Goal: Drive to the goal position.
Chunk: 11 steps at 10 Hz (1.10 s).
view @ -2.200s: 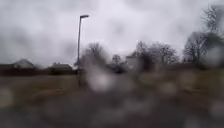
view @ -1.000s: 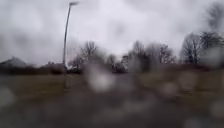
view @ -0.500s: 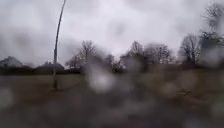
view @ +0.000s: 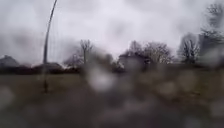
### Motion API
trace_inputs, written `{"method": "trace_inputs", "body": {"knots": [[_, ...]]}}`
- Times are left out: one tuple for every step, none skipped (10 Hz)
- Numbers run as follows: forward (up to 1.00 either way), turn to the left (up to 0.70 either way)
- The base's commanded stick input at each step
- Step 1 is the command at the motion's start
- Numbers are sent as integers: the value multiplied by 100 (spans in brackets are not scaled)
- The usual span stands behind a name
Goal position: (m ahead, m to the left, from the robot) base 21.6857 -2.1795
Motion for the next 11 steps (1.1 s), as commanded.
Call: {"method": "trace_inputs", "body": {"knots": [[100,40],[100,38],[100,36],[100,26],[100,3],[100,0],[100,0],[100,0],[100,0],[100,0],[100,0]]}}
